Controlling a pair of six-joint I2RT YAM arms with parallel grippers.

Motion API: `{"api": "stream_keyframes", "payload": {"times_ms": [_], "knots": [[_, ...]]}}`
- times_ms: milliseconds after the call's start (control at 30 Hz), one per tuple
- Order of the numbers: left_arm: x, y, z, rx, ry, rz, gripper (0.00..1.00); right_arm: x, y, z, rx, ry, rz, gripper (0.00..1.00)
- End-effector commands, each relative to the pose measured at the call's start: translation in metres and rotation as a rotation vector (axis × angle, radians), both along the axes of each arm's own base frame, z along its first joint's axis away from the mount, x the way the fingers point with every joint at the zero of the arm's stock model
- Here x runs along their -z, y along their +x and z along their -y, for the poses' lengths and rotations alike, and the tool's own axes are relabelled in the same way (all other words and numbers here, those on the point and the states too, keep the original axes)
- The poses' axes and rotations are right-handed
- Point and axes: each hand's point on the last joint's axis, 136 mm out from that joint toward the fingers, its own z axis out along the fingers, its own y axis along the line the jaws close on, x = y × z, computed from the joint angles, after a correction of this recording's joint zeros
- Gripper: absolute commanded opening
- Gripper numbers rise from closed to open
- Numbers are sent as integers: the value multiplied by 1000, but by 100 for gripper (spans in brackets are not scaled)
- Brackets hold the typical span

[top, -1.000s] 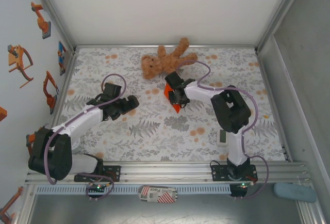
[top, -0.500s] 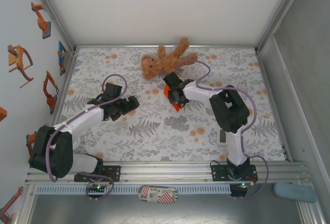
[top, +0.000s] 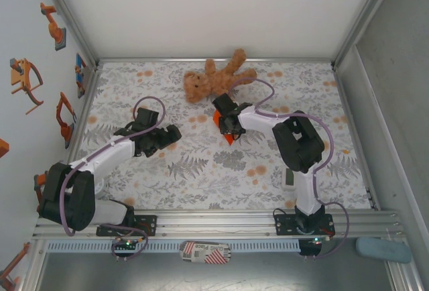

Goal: Fold a paper plane with a square sheet of paper (pick it up from the middle)
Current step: Move the paper plane to the center of the table, then reset both arms

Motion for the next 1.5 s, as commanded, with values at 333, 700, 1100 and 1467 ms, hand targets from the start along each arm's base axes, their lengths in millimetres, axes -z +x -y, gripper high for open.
{"api": "stream_keyframes", "payload": {"times_ms": [333, 700, 1100, 1467], "knots": [[-48, 8, -15, -8, 60, 113, 97, -69, 4, 17, 17, 15, 94, 39], [-114, 21, -67, -126, 252, 338, 96, -191, -5, 102, 130, -90, 434, 59], [-138, 27, -157, -387, 616, 693, 96, -207, -56, 289, 497, -401, 690, 99], [-82, 59, -157, -205, 637, 771, 96, -140, -60, 333, 557, -370, 842, 99]]}}
